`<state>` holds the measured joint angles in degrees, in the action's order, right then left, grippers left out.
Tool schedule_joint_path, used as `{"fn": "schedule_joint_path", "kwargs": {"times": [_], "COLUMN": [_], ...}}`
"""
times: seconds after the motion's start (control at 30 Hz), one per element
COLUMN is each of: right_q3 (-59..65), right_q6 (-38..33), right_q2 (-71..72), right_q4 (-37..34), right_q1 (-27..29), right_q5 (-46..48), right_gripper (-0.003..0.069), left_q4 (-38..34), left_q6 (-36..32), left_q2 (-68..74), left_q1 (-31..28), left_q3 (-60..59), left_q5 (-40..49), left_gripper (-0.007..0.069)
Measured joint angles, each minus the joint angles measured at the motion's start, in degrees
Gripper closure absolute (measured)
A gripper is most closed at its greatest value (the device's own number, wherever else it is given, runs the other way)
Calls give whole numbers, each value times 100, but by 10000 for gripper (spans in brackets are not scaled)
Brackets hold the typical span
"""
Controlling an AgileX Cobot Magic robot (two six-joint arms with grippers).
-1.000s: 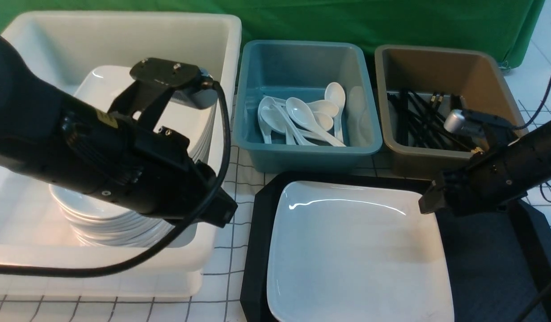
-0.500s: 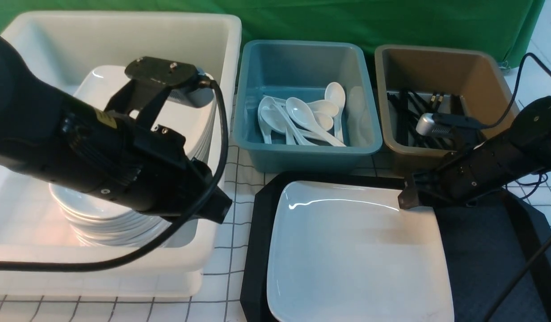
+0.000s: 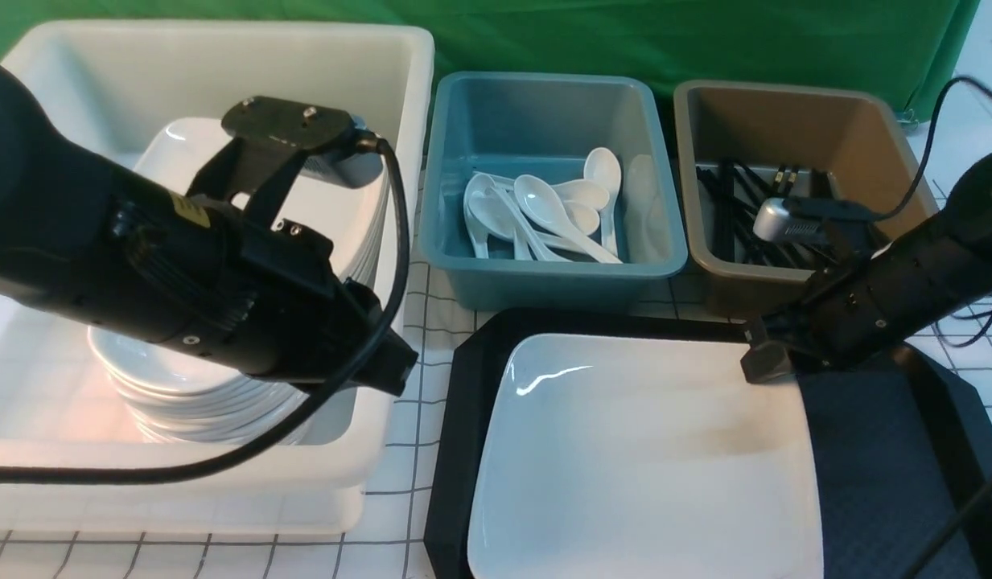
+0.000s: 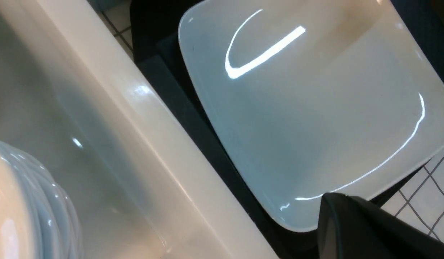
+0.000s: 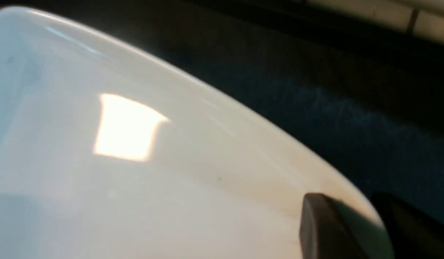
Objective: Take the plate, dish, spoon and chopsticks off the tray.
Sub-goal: Use the right arm to grab a plate from the dinner plate
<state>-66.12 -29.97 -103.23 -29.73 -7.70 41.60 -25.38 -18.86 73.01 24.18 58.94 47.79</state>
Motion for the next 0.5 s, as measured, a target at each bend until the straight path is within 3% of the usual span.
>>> {"fn": "schedule_joint_path", "kwargs": {"times": [0.23,0.5], "right_q3": [0,4], "right_q6": [22,133], "right_q2": [976,1958], "right_q4": [34,125], "right_q1": [-7,-30], "right_q5": [606,740], "right_gripper": [596,614], "left_q4": [100,198], "left_q6": [33,103], "left_q2": [0,0], "left_q1": [0,0], "left_q3": [0,0], "left_q5": [-60,-60], "left_gripper": [627,627]}}
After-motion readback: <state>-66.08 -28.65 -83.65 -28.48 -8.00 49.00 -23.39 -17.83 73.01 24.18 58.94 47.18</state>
